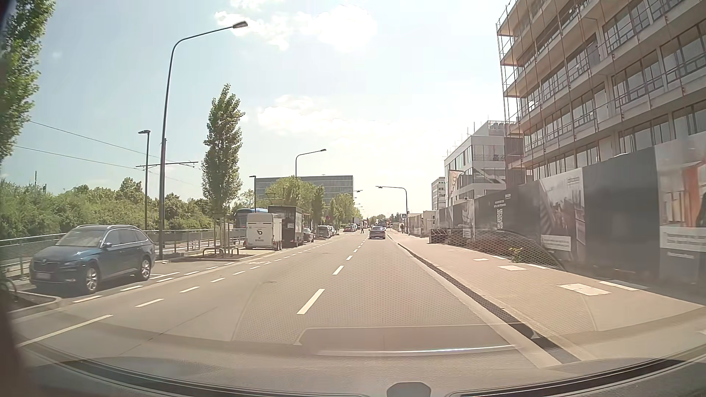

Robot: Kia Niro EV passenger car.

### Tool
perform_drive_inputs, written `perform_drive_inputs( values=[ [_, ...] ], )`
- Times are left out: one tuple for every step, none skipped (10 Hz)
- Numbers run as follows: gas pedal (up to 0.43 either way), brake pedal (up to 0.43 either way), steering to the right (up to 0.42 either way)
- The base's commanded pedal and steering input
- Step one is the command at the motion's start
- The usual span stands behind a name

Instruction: Follow the waypoints while adhering to traffic rules and regulations

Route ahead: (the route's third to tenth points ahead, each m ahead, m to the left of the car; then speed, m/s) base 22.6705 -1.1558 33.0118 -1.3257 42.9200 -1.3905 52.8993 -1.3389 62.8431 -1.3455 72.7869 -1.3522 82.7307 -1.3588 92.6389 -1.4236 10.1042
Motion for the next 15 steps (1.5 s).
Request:
perform_drive_inputs(
  values=[
    [0.15, 0.03, 0.004],
    [0.15, 0.03, 0.004],
    [0.15, 0.03, 0.004],
    [0.15, 0.03, 0.004],
    [0.15, 0.03, 0.003],
    [0.138, 0.03, 0.003],
    [0.138, 0.03, 0.002],
    [0.138, 0.03, 0.001],
    [0.13, 0.03, -0.003],
    [0.098, 0.03, -0.008],
    [0.087, 0.03, -0.008],
    [0.059, 0.03, -0.007],
    [0.028, 0.03, -0.006],
    [0.008, 0.03, -0.005],
    [0.0, 0.03, -0.004]
  ],
)
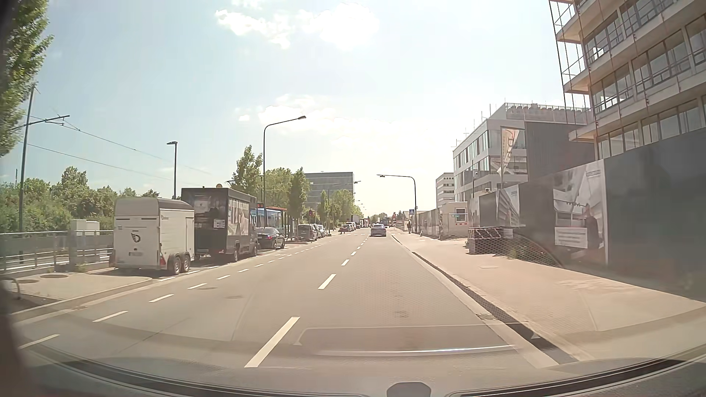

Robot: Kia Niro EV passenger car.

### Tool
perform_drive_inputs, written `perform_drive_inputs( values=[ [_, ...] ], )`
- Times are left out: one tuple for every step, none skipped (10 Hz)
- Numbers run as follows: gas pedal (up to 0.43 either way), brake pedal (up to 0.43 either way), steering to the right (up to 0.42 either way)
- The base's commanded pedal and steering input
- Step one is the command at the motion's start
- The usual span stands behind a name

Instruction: Follow the waypoints while adhering to traffic rules and regulations

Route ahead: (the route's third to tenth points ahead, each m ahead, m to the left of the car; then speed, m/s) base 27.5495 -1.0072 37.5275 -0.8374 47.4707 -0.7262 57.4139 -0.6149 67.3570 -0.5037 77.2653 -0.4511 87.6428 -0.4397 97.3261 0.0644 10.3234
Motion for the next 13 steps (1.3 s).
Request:
perform_drive_inputs(
  values=[
    [0.0, 0.03, -0.002],
    [0.0, 0.03, -0.001],
    [0.0, 0.03, 0.0],
    [0.0, 0.03, 0.001],
    [0.0, 0.03, 0.001],
    [0.0, 0.03, 0.001],
    [0.059, 0.03, 0.001],
    [0.059, 0.03, 0.001],
    [0.059, 0.03, 0.001],
    [0.059, 0.03, 0.001],
    [0.059, 0.03, 0.001],
    [0.059, 0.03, 0.001],
    [0.059, 0.03, 0.002]
  ],
)
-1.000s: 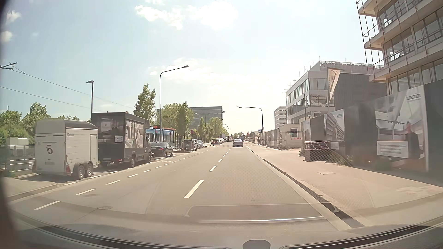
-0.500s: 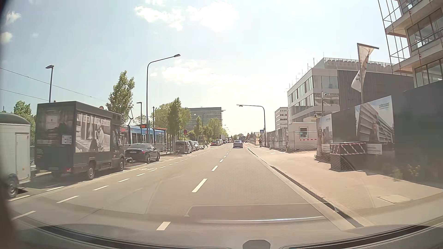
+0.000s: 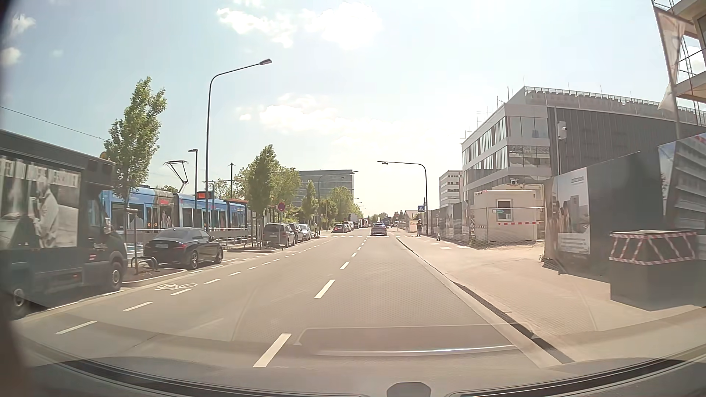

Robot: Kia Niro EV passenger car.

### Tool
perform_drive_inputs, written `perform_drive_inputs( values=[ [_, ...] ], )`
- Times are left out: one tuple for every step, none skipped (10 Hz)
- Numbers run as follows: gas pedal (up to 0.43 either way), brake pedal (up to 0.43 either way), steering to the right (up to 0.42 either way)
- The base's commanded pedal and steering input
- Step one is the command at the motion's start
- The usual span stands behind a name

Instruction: Follow the waypoints while adhering to traffic rules and regulations

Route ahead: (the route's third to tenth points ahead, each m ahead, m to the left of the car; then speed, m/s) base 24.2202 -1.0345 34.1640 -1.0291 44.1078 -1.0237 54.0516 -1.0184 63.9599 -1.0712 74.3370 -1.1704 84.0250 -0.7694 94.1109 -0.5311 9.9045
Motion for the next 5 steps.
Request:
perform_drive_inputs(
  values=[
    [0.059, 0.03, 0.001],
    [0.059, 0.03, 0.001],
    [0.059, 0.03, 0.001],
    [0.059, 0.03, 0.001],
    [0.059, 0.03, 0.001]
  ],
)
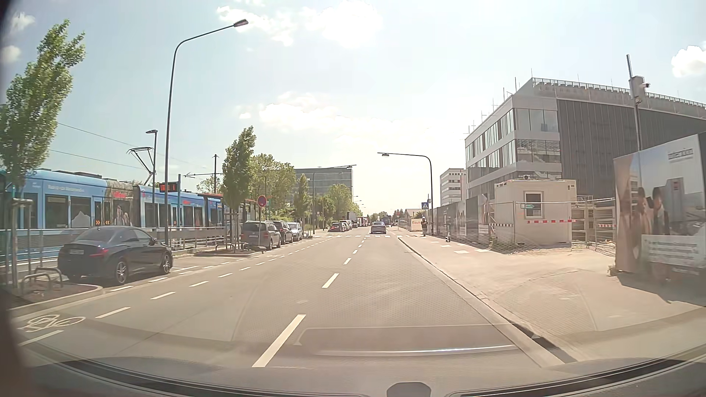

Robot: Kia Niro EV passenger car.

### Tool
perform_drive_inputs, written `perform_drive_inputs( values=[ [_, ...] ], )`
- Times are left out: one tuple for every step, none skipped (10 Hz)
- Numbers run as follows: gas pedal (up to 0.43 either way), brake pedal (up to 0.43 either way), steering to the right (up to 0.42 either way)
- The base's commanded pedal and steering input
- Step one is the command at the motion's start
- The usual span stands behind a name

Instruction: Follow the waypoints while adhering to traffic rules and regulations

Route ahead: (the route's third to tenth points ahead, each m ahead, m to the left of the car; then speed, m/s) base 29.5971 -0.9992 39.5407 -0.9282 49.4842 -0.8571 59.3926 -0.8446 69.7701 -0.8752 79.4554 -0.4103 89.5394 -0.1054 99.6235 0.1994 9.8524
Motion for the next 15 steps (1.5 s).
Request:
perform_drive_inputs(
  values=[
    [0.059, 0.03, 0.001],
    [0.059, 0.03, 0.002],
    [0.059, 0.03, 0.001],
    [0.059, 0.03, 0.001],
    [0.059, 0.03, 0.002],
    [0.059, 0.03, 0.001],
    [0.059, 0.03, 0.001],
    [0.059, 0.03, 0.001],
    [0.059, 0.03, 0.001],
    [0.059, 0.03, 0.002],
    [0.059, 0.03, 0.001],
    [0.067, 0.03, 0.002],
    [0.079, 0.03, 0.001],
    [0.079, 0.03, 0.002],
    [0.079, 0.03, 0.002]
  ],
)
